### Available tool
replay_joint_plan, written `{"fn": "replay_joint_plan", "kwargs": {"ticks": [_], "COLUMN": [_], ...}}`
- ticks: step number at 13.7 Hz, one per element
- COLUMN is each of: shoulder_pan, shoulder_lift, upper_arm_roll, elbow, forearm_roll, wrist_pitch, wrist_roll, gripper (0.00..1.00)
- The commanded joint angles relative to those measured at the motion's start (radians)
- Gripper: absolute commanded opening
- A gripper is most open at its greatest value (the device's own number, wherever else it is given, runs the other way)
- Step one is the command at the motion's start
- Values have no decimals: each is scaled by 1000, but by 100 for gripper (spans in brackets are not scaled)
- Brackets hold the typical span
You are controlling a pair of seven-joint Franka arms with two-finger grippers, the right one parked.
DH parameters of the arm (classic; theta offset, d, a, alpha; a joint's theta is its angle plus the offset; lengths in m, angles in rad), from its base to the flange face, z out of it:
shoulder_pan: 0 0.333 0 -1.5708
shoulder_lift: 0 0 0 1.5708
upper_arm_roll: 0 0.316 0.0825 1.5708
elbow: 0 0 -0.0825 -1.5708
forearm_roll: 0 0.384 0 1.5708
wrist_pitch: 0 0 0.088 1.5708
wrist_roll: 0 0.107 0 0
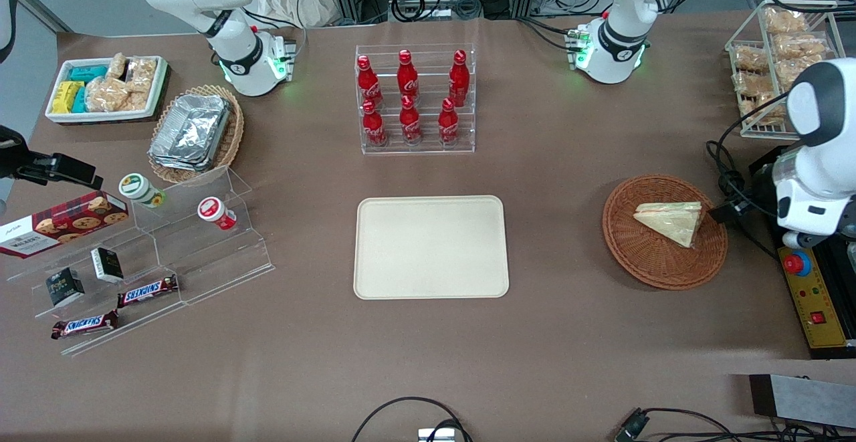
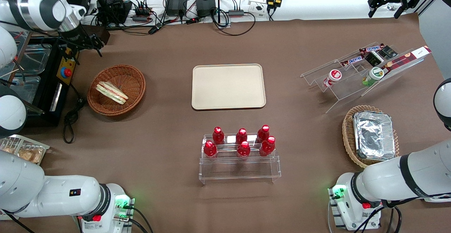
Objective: Place sandwich from basket to tray
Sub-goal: 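Lower the open left gripper over the wrapped sandwich in the wicker basket, then close the left gripper on the sandwich's crust edge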
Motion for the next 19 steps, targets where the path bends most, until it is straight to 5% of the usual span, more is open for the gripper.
{"fn": "replay_joint_plan", "kwargs": {"ticks": [1,4,14,16,19], "shoulder_pan": [4,6,43,47,41], "shoulder_lift": [-39,-25,82,94,126], "upper_arm_roll": [15,32,39,39,35], "elbow": [-166,-276,-277,-279,-276], "forearm_roll": [-4,-10,-20,-96,-110], "wrist_pitch": [182,324,349,349,352], "wrist_roll": [-176,-228,-272,-271,-271], "gripper": [100,100,100,100,100]}}
